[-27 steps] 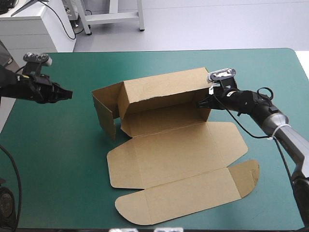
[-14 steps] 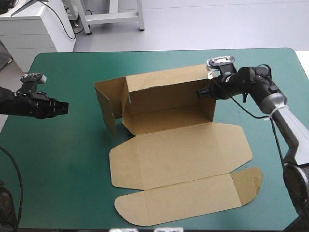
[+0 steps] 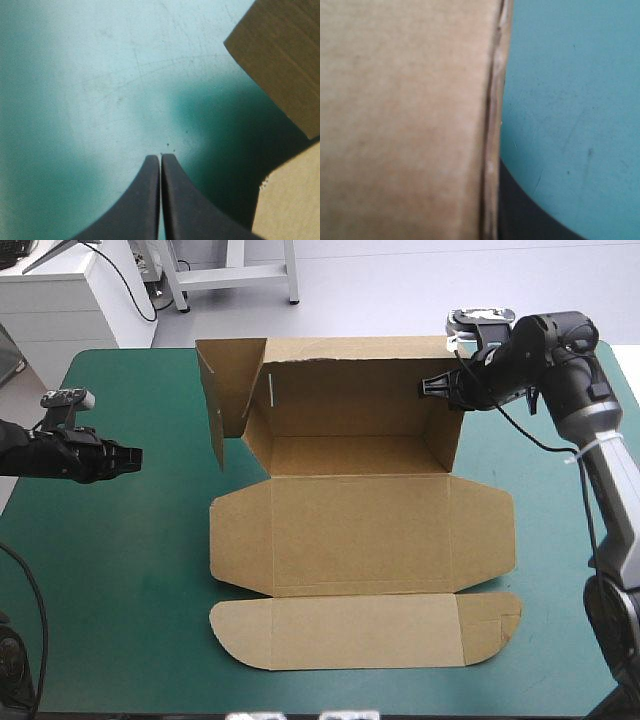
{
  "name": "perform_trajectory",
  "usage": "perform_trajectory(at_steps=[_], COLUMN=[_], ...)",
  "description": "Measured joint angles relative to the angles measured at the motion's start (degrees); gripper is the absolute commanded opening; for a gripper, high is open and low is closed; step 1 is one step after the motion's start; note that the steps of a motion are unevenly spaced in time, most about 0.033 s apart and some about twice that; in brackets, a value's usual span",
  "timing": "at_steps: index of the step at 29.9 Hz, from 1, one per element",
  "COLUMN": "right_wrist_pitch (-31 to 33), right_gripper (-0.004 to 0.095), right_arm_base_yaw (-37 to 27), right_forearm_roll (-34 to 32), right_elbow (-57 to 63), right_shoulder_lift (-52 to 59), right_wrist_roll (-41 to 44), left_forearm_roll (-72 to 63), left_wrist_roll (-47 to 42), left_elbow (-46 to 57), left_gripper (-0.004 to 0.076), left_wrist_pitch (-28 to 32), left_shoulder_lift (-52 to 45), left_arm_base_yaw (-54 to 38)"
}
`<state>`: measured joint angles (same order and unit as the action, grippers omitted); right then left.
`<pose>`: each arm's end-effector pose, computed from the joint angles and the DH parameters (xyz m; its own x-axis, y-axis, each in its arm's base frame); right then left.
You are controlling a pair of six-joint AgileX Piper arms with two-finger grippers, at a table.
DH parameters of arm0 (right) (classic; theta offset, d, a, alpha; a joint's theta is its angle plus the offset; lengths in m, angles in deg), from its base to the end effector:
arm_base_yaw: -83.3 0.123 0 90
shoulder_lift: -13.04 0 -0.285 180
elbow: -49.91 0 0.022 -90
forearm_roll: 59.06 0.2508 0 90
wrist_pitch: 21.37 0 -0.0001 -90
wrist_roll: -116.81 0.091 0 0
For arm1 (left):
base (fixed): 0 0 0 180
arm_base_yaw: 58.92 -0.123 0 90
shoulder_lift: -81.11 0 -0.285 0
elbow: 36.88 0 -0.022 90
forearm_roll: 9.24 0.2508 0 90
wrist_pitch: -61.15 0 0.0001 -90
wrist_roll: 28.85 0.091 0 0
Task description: Fold the box
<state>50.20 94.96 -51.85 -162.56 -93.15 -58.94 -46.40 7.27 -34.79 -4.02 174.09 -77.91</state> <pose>0.3559 0.0845 0.4139 -0.8290 -0.0556 -0.5565 -0.1740 0.9713 0.1622 0.2987 0.0500 0.3384 -0.8290 -0.0052 -0.5592 0.2215 0.9152 -0.3368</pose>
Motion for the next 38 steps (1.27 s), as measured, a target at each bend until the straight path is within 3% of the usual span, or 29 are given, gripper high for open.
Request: perform_trajectory(at_steps=[12,32,38], right_wrist_pitch=[0.00,-0.70,-8.44], right_gripper=[-0.0014,-0.0014,-0.0015], right_arm_base_yaw=[0.00,-0.06,-0.06], right_forearm_roll=[1.84,1.30,1.41], right_elbow=[13.73,17.25,16.67], right_shoulder_lift=[8.56,0.60,-2.40], right_wrist_roll=[-0.44,-4.69,-5.47], left_forearm_roll=[-1.25,-1.78,-1.72], left_wrist_roll=[0.00,0.12,1.17], left_elbow=[0.00,0.00,0.00], left_gripper=[-0.0008,-0.0008,-0.0008], left_wrist_pitch=[-0.96,-3.72,-4.91], left_shoulder_lift=[0.00,0.00,0.00], left_arm_base_yaw=[0.00,0.00,0.00])
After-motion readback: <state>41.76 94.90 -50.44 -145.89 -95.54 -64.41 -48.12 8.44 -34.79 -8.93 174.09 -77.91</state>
